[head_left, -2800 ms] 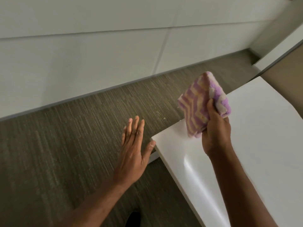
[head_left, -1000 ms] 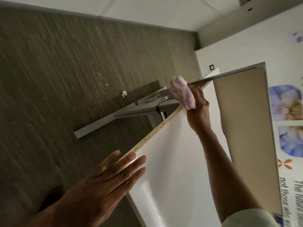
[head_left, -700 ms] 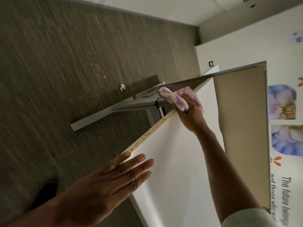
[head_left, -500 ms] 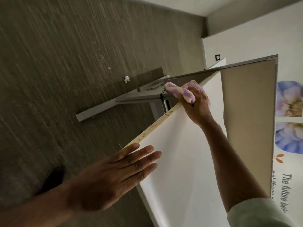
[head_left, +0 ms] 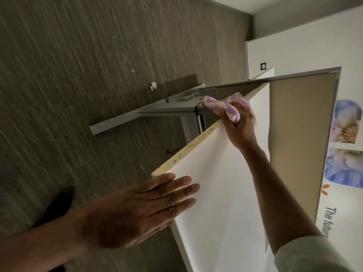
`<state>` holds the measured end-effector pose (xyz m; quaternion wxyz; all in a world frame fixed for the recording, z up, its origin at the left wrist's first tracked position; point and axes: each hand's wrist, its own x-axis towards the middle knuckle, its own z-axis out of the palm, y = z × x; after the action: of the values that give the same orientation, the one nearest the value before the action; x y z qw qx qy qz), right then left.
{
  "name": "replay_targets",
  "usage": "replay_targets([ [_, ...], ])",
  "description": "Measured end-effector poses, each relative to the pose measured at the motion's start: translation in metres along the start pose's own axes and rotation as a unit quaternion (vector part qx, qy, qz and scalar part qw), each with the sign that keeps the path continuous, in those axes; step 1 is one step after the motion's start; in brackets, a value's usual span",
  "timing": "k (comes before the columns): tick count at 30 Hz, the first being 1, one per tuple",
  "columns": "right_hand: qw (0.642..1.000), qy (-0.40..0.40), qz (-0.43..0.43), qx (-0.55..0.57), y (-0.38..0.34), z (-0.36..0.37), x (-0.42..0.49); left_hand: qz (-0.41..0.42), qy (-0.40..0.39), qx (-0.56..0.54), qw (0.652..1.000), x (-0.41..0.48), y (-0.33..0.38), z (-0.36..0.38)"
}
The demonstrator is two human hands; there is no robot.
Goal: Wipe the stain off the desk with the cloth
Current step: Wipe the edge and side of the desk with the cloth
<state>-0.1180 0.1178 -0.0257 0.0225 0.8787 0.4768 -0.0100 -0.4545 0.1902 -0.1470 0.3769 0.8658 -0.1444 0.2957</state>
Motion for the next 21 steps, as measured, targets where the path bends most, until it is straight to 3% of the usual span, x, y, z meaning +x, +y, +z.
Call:
replay_targets([
  [10, 1.0, 0.015, -0.012, 0.0, -0.001, 0.005, -0.004, 0.037, -0.017, 0.035, 0.999, -0.005, -0.002, 0.008],
  [21, 0.997, 0.06, -0.045, 0.032, -0.015, 0.009, -0.018, -0.05, 0.002, 0.063, 0.997, 0.004, 0.02, 0.011],
])
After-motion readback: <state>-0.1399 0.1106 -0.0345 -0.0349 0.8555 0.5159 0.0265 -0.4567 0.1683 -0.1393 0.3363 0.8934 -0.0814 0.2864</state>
